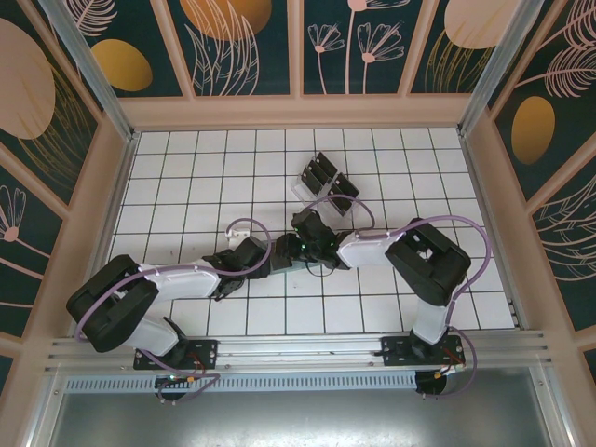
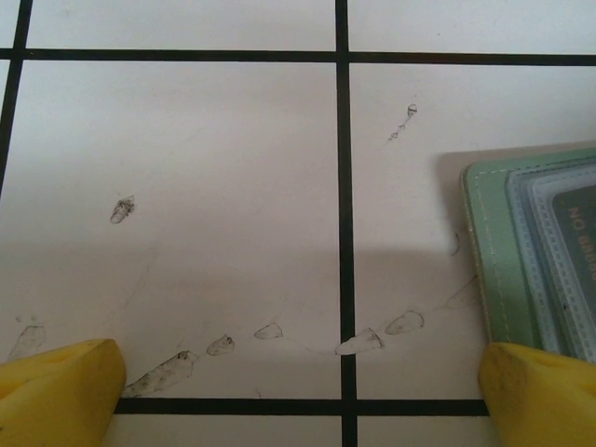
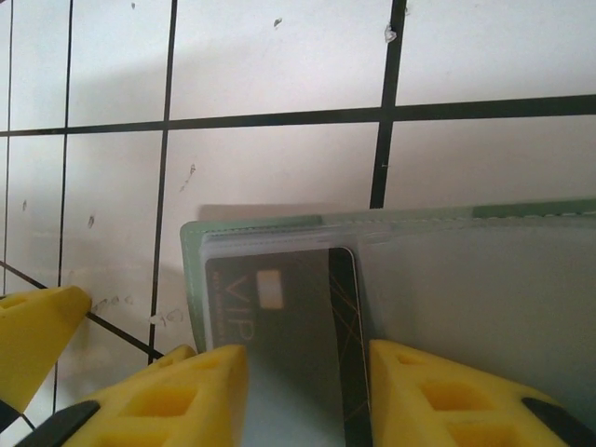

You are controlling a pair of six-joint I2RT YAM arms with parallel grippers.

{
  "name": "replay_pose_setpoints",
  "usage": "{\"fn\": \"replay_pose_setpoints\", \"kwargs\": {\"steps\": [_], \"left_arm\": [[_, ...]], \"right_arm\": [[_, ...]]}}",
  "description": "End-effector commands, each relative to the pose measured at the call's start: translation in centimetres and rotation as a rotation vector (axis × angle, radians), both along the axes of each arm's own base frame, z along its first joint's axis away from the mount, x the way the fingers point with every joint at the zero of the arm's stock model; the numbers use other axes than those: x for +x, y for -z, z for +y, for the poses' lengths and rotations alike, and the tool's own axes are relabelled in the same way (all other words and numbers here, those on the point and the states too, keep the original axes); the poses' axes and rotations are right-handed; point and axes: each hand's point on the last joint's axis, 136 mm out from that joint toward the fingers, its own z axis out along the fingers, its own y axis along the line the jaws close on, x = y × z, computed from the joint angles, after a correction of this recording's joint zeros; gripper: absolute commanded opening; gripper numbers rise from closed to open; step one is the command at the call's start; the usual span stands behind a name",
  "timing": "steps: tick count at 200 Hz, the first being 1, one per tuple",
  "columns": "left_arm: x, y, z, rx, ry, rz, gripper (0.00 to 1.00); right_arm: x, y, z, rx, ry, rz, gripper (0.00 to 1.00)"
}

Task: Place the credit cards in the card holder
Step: Insert the credit card into the card slot.

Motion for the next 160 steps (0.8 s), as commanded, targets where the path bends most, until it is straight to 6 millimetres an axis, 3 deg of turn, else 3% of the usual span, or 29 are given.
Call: {"fn": "replay_pose_setpoints", "kwargs": {"steps": [1,39,89,160], "left_arm": [[-0.8,0.2,-0.2,-0.015,0.014,0.027,0.98],[-0.8,-0.2,0.1,-0.01,0.002,0.023,0.99],[-0.4,-1.1,0.0,-0.015,-0.013,0.007,0.98],[-0.1,-1.9,0.0,-0.011,-0.015,-0.01,0.99]], "right_arm": [[-1.5,-1.4,0.4,0.018,-0.045,-0.009,0.43],[-1.2,-1.7,-1.0,0.038,-0.021,-0.021,0.44],[-1.8,-0.1,-2.6,0.053,0.0,0.017,0.44],[-3.0,-1.3,-3.0,0.086,0.007,0.013,0.45]]}}
